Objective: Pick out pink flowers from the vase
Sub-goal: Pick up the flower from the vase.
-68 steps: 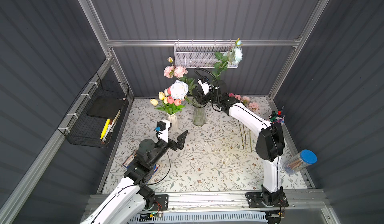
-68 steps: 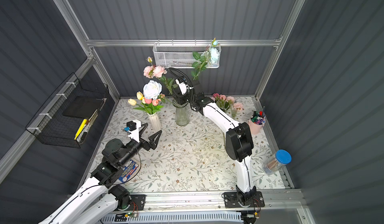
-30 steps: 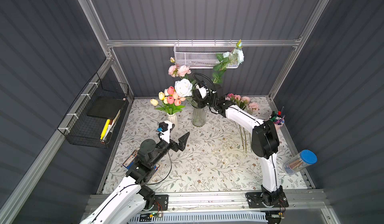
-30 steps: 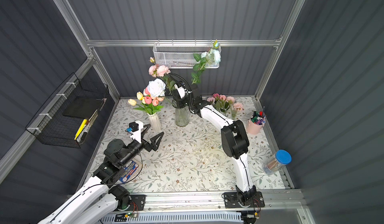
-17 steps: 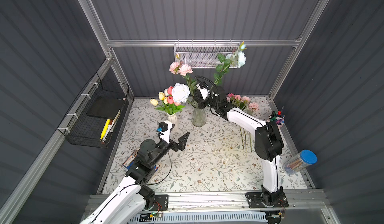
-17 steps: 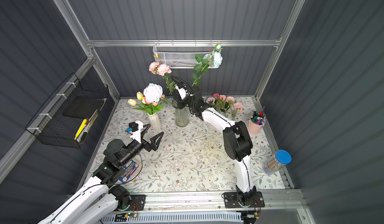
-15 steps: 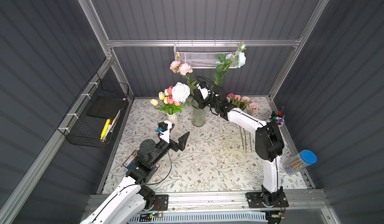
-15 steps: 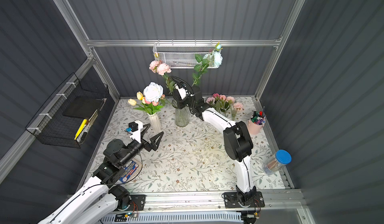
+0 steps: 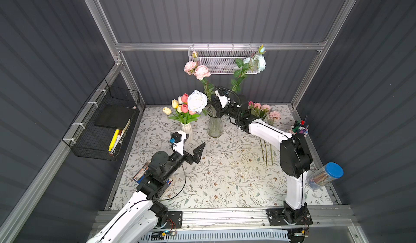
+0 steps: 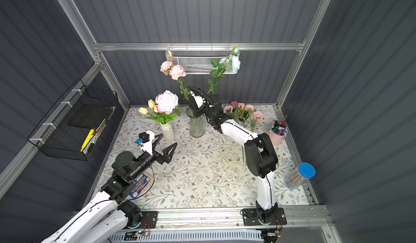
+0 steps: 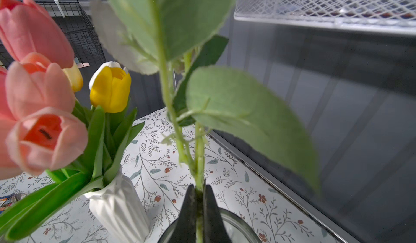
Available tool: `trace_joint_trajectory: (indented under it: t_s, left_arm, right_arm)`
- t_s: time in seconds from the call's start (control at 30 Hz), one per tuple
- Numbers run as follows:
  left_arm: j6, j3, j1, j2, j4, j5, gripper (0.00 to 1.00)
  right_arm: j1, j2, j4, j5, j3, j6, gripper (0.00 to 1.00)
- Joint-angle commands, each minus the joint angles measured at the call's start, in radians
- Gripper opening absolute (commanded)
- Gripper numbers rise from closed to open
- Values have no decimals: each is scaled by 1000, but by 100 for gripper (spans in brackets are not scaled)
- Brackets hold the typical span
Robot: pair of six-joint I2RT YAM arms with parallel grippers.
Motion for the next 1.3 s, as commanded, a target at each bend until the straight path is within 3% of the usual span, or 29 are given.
trace_joint_trajectory:
  t_s: [0.0, 1.27]
  left_arm:
    - [5, -9, 3, -5, 19, -1, 99]
    - [20, -10, 3, 15, 16, 4, 99]
  right_arm:
    - [1, -38, 83, 5, -17, -8, 0]
    - [-15, -171, 155, -7, -7, 10, 0]
